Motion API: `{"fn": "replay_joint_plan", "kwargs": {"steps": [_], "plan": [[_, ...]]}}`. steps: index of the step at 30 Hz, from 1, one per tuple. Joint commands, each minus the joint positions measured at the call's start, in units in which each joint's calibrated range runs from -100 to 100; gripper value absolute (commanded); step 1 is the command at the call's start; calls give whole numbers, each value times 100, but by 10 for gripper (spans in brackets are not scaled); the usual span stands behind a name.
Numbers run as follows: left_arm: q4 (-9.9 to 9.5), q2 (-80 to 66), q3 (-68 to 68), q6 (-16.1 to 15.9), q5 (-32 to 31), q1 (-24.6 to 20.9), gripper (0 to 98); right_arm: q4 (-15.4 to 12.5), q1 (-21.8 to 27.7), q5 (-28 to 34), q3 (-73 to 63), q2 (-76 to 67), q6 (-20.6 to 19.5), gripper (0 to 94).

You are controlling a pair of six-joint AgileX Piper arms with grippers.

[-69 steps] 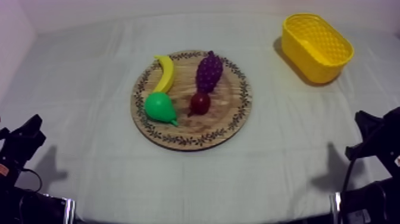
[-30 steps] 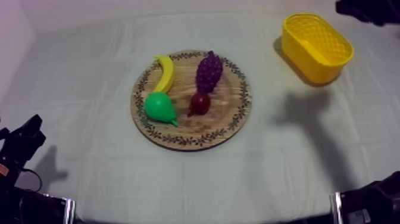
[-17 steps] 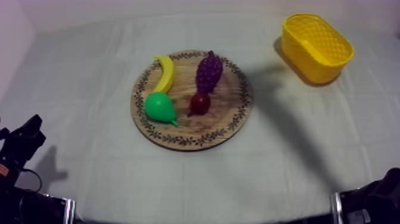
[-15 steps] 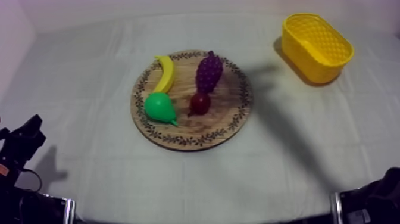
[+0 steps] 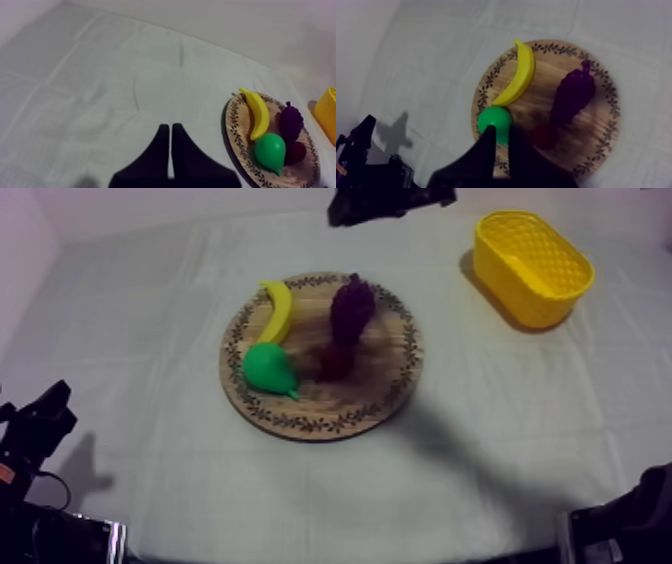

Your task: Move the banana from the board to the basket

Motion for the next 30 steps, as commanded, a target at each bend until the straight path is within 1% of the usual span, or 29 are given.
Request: {"fn": "replay_joint_plan", "kwargs": {"steps": [1, 4, 6, 8, 10, 13, 16, 18, 20, 23, 30], "plan": [[-2, -1, 1, 0, 1, 1, 1, -36, -7, 233, -484, 429, -47, 73], [-2, -1, 1, -1, 1, 1, 1, -52, -10, 263, -766, 750, -99, 91], [-2, -1, 1, 1, 1, 1, 1, -7, -32, 207, -868, 910, -162, 150], [-2, -1, 1, -1, 1, 1, 1, 79, -74, 171, -949, 1058, -268, 242], [-2, -1, 1, 1, 1, 1, 1, 163, -113, 136, -1011, 1191, -383, 362], [-2, -1, 1, 0, 1, 1, 1, 185, -126, 139, -1163, 1407, -478, 519], [-2, -1, 1, -1, 1, 1, 1, 154, -98, 214, -1413, 1672, -475, 645], [-2, -1, 1, 1, 1, 1, 1, 151, -79, 302, -1625, 1873, -473, 704], [-2, -1, 1, -1, 1, 1, 1, 142, -64, 392, -1836, 2068, -465, 746], [-2, -1, 1, 0, 1, 1, 1, 101, -37, 457, -2085, 2331, -430, 780], [-2, -1, 1, 1, 1, 1, 1, 75, -11, 457, -2534, 2986, -384, 793]]}}
